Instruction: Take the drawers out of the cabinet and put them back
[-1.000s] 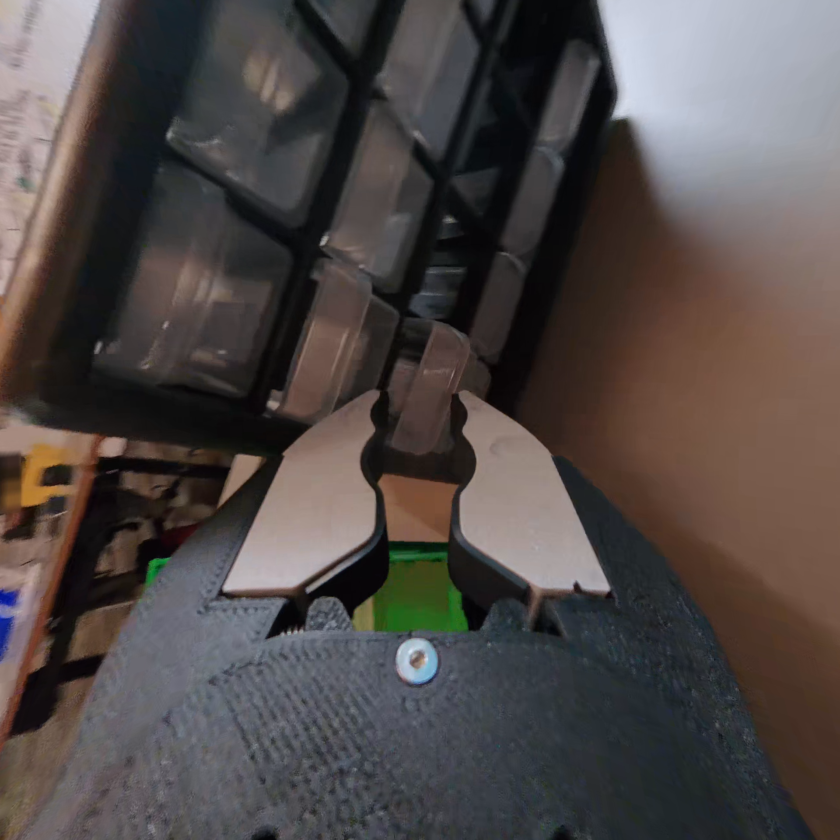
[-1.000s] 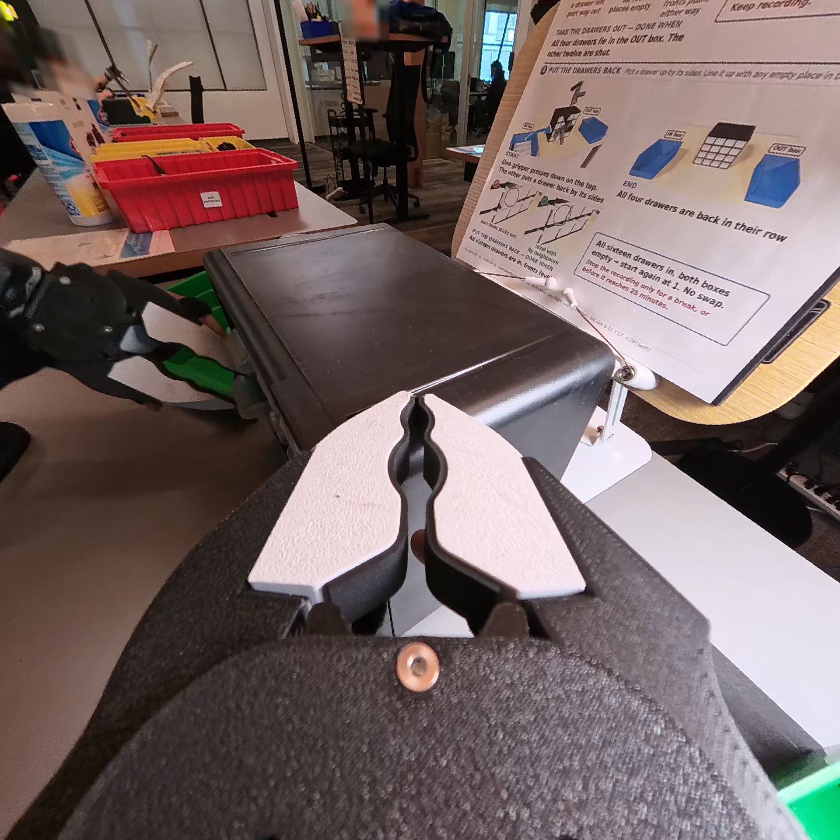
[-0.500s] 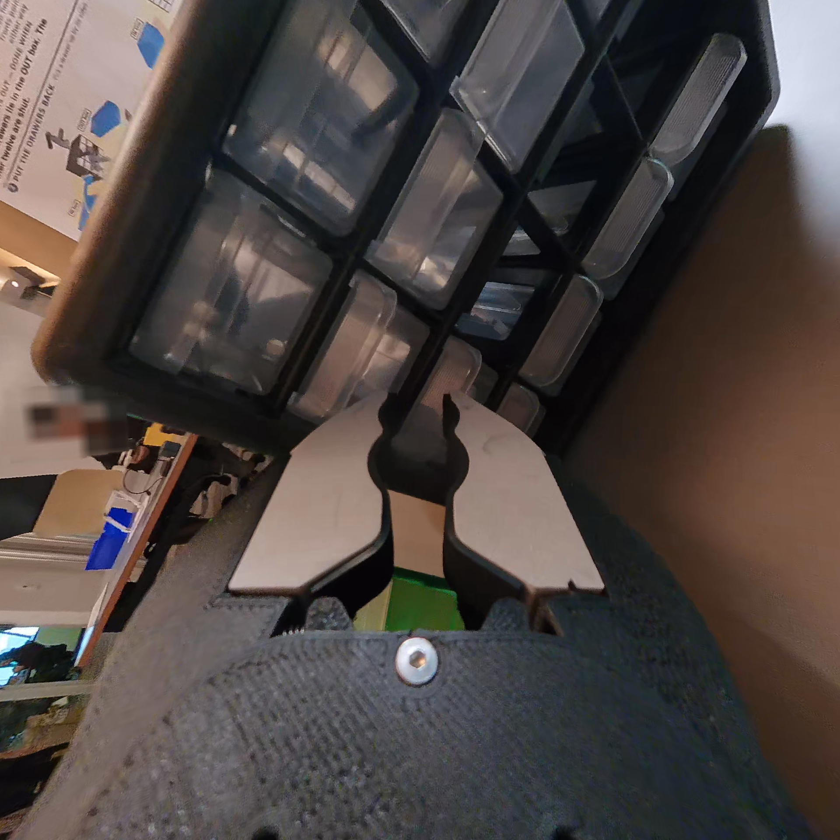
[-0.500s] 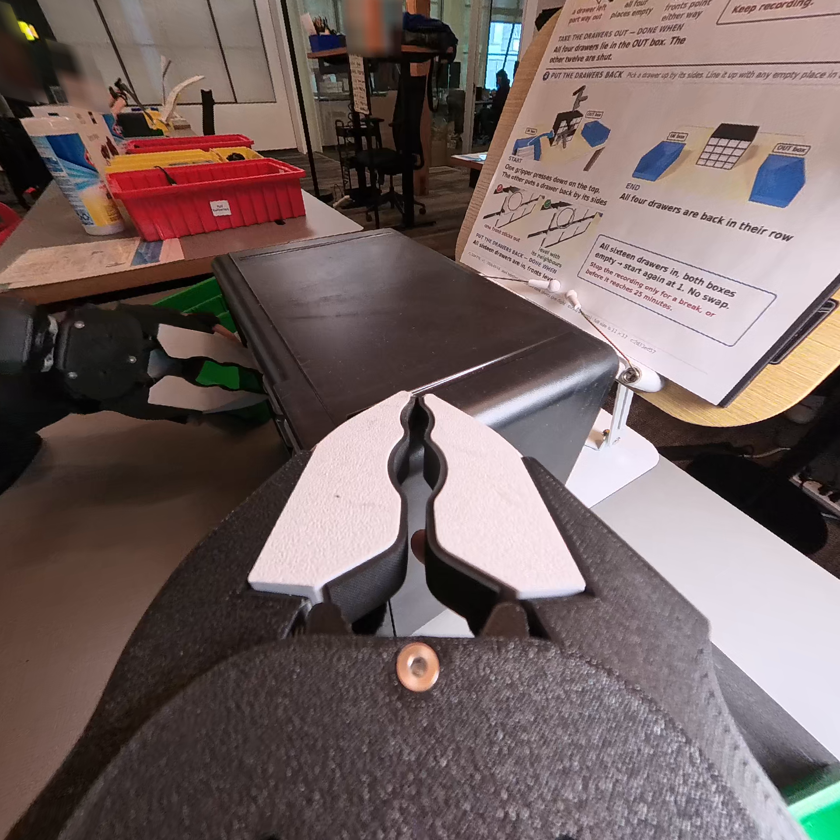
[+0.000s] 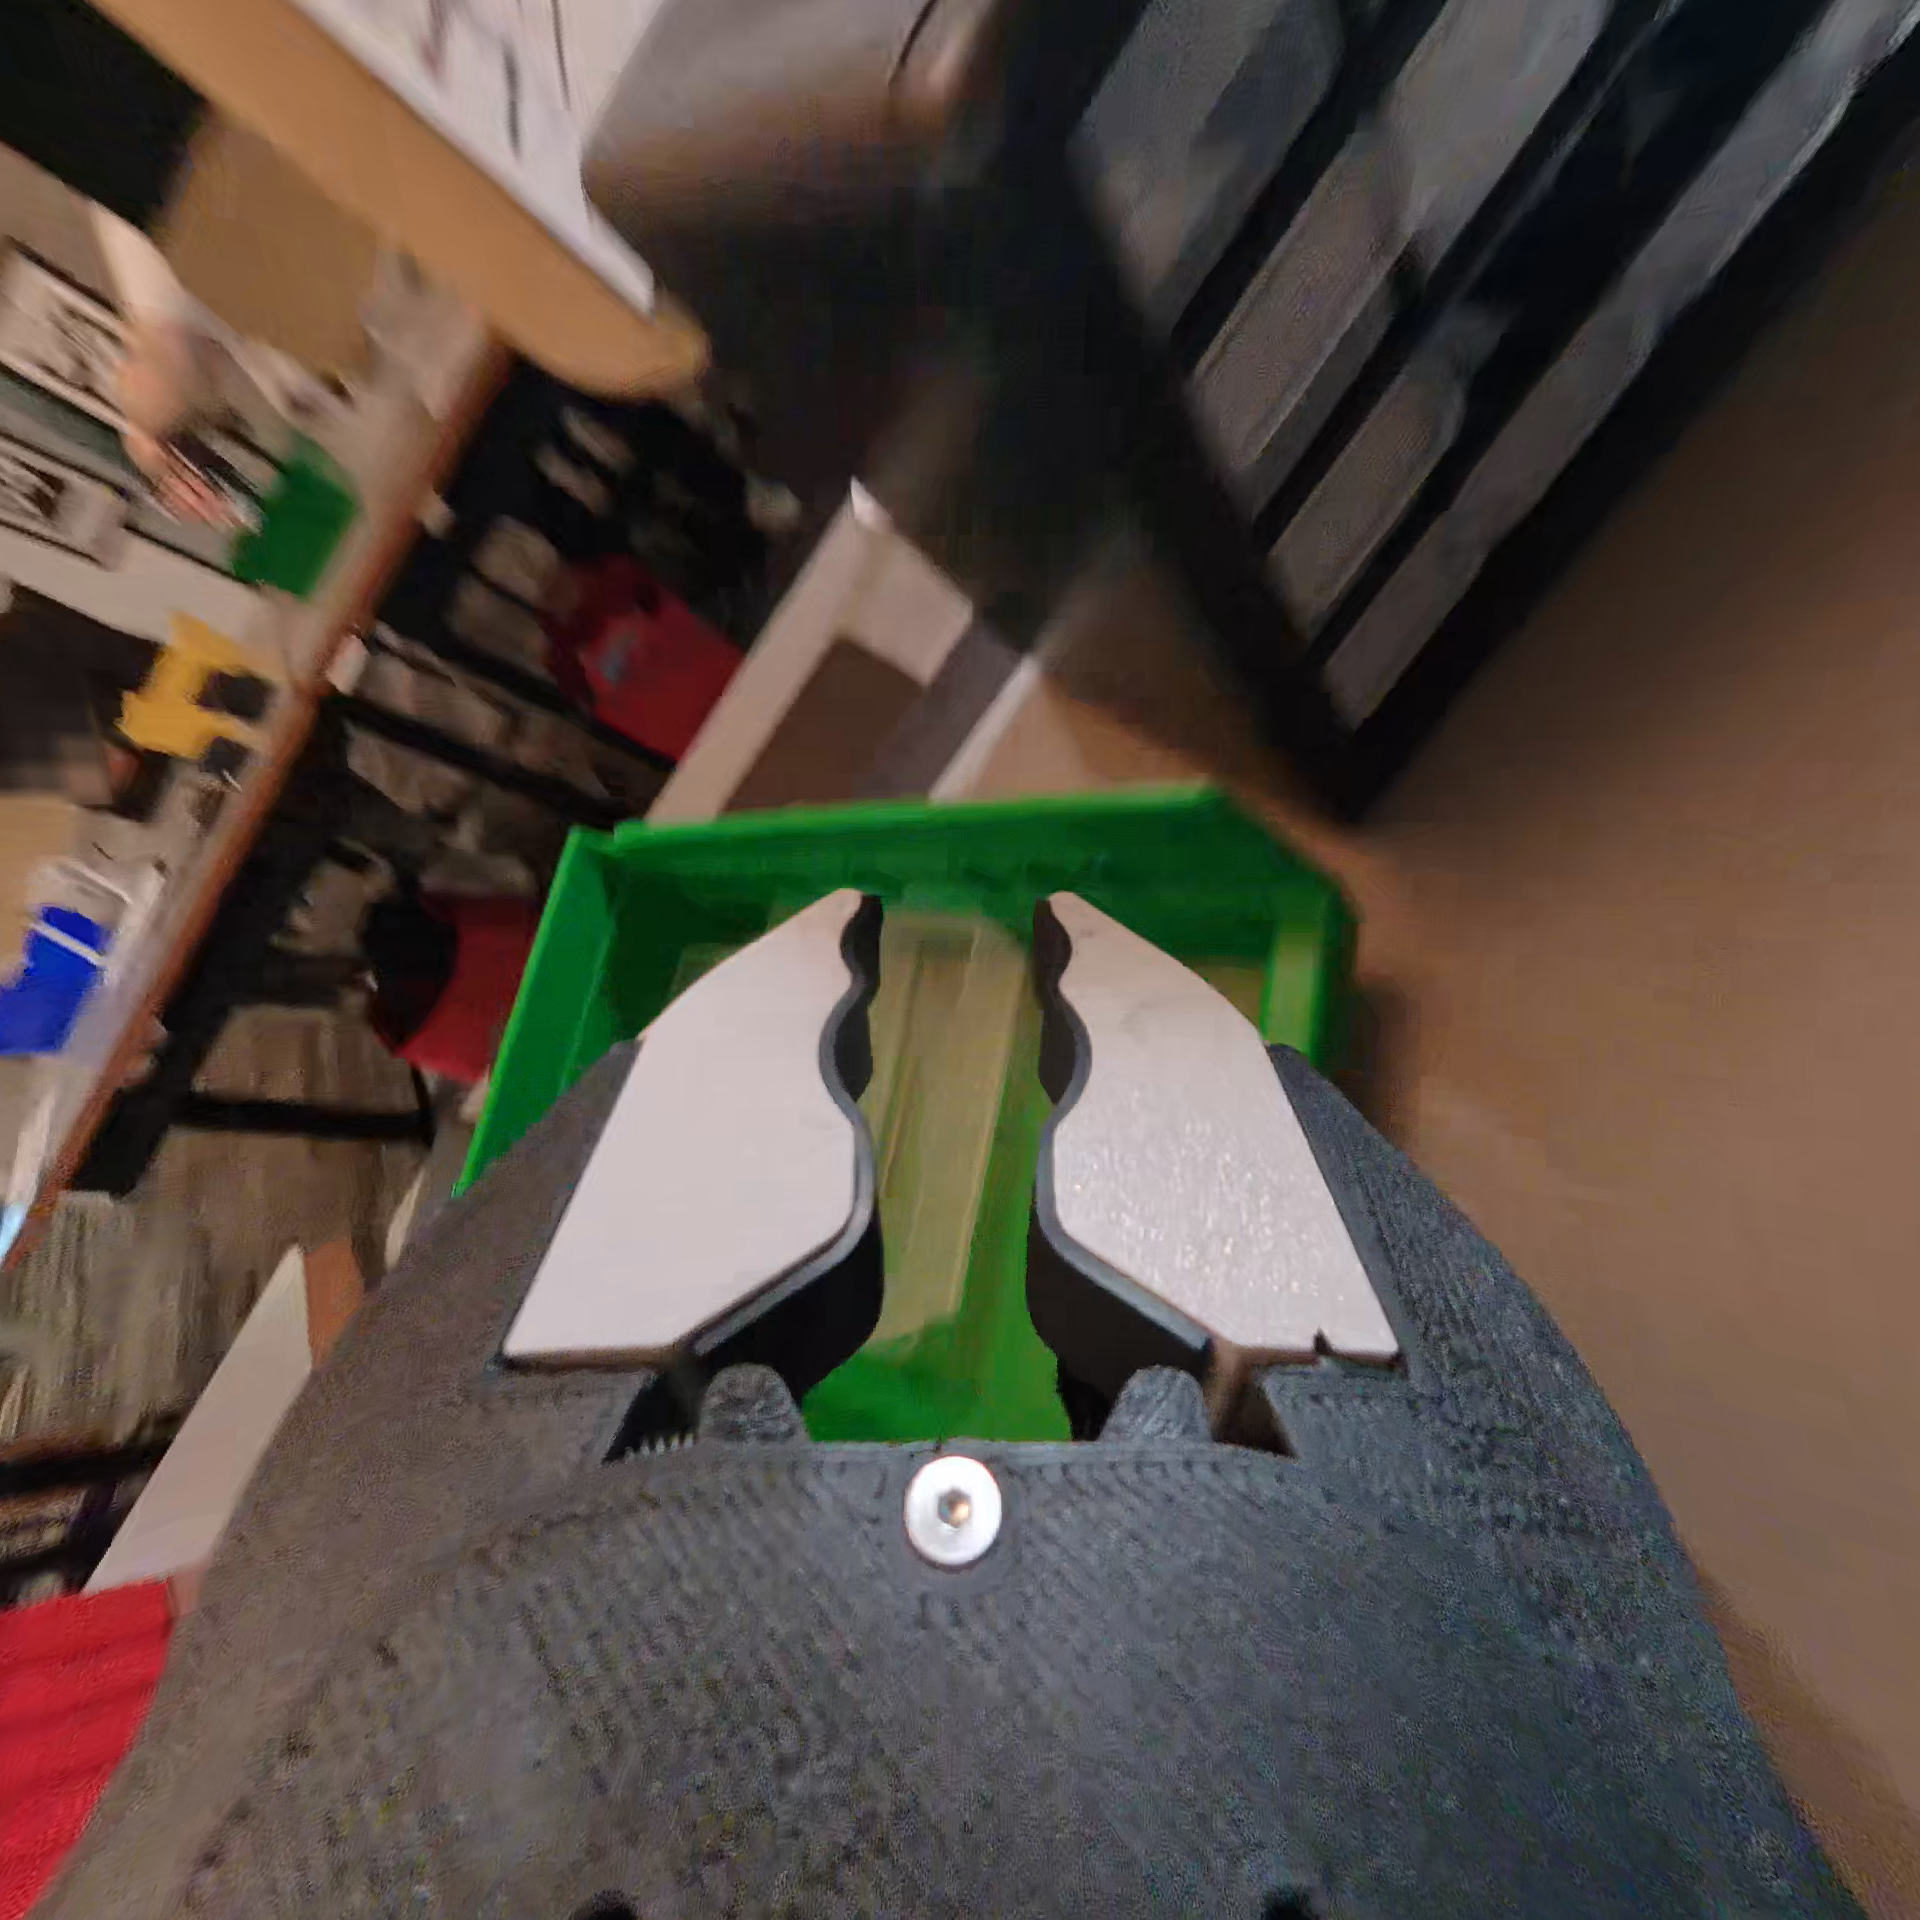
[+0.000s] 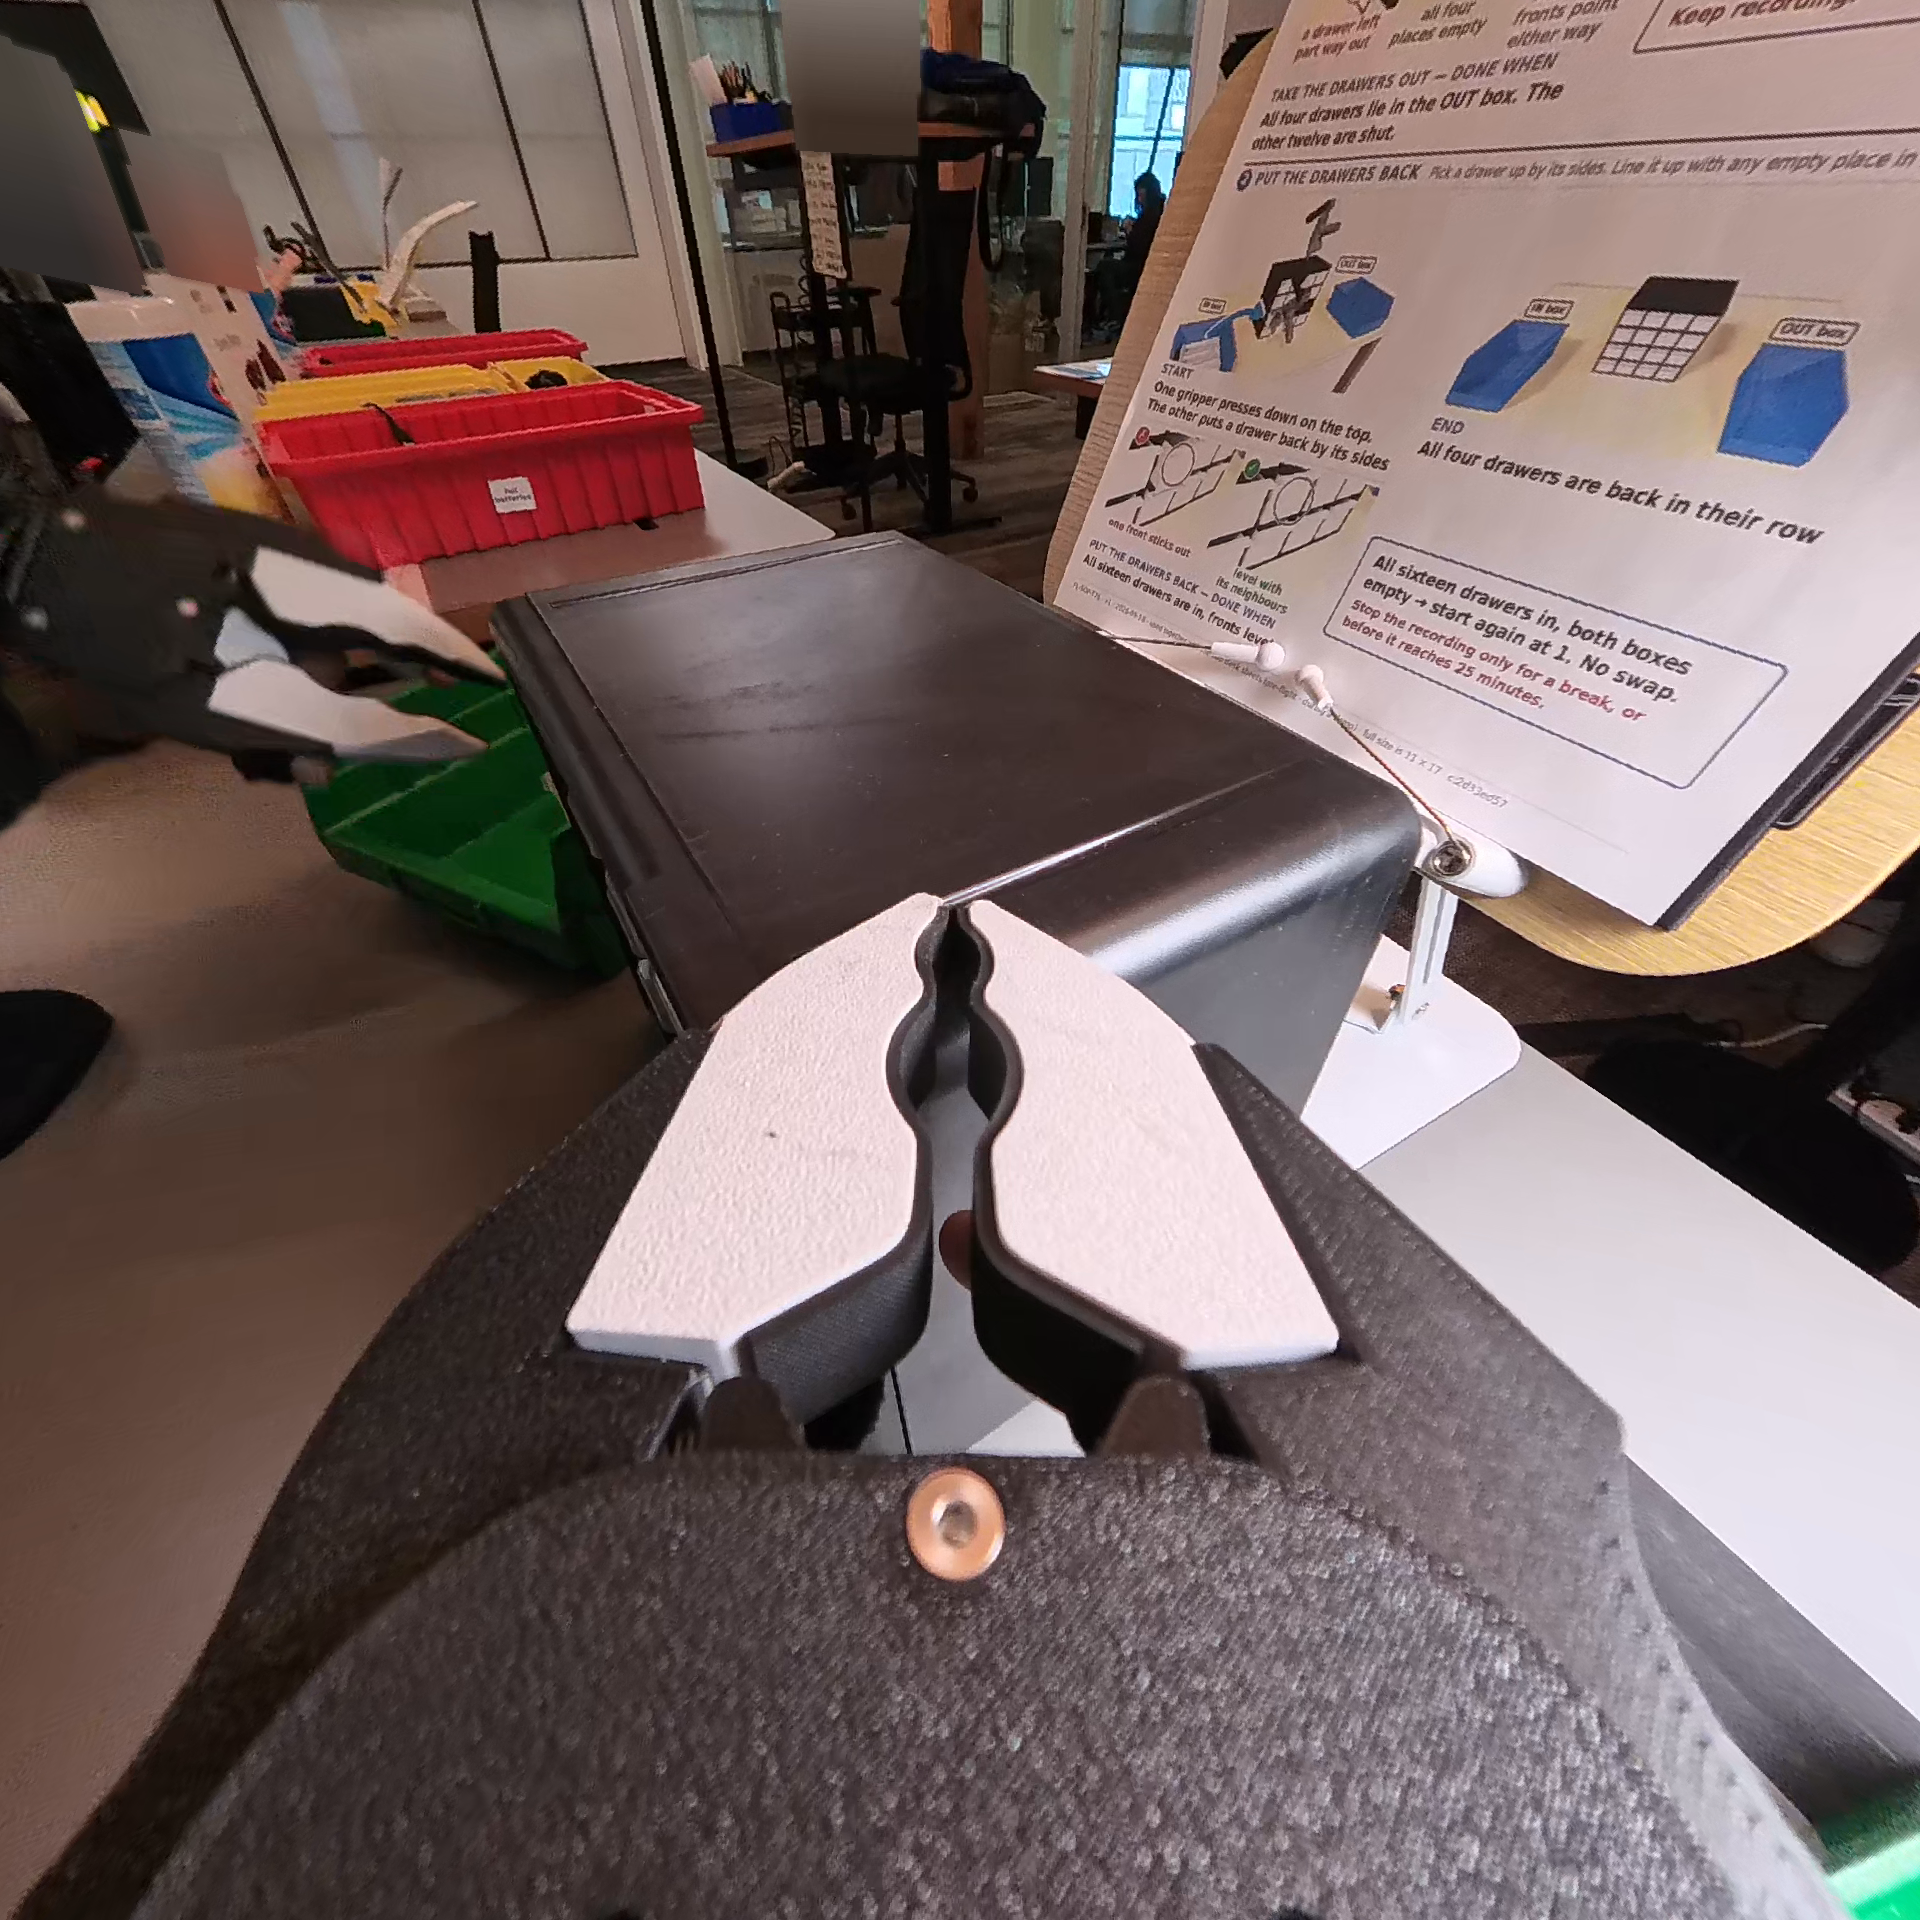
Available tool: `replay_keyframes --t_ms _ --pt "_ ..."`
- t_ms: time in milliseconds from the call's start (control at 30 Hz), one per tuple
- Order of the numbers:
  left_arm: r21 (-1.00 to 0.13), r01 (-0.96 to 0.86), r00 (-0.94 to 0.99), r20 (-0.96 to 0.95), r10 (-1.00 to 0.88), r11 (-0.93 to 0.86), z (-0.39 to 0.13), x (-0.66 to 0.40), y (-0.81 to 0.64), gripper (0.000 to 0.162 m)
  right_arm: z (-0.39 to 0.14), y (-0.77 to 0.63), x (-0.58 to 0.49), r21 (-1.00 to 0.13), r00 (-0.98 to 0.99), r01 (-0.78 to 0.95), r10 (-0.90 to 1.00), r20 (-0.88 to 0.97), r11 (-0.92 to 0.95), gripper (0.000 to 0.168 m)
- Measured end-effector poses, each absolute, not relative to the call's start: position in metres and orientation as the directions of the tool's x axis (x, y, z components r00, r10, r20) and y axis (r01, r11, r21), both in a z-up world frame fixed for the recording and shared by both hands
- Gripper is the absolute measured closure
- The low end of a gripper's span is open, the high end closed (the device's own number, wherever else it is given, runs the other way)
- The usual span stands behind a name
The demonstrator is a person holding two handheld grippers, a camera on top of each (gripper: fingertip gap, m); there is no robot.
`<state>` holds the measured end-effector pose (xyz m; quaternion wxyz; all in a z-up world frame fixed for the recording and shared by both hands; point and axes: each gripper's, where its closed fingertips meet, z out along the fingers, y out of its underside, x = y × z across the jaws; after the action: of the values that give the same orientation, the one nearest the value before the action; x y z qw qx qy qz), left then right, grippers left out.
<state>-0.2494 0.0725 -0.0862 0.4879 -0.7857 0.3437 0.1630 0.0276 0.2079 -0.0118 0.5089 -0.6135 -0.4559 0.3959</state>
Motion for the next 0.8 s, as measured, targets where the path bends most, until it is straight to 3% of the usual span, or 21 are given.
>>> replay_keyframes --t_ms 67,200,400,667,800 --pt "-0.552 -0.736 0.676 -0.592 -0.438 -0.392 -0.089 -0.287 0.07 0.136 -0.012 0.208 0.027 -0.985 0.274 0.158 0.961 -0.019 -0.065 0.168" --pt "-0.194 -0.833 0.529 -0.552 -0.645 -0.517 -0.128 -0.357 0.054 0.138 -0.012 0.208 0.027 -0.985 0.278 0.158 0.96 -0.02 -0.067 0.168" --pt "0.173 -0.884 0.336 -0.412 -0.847 -0.434 -0.171 -0.404 0.044 0.136 -0.012 0.208 0.027 -0.986 0.276 0.144 0.961 -0.038 -0.08 0.168" --pt "0.429 -0.891 0.056 -0.222 -0.974 -0.149 -0.2 -0.422 0.054 0.123 -0.012 0.208 0.027 -0.989 0.257 0.112 0.964 -0.066 -0.098 0.168" --pt "0.473 -0.881 -0.106 -0.175 -0.979 0.011 -0.211 -0.423 0.062 0.123 -0.011 0.208 0.027 -0.99 0.239 0.09 0.967 -0.085 -0.11 0.168"
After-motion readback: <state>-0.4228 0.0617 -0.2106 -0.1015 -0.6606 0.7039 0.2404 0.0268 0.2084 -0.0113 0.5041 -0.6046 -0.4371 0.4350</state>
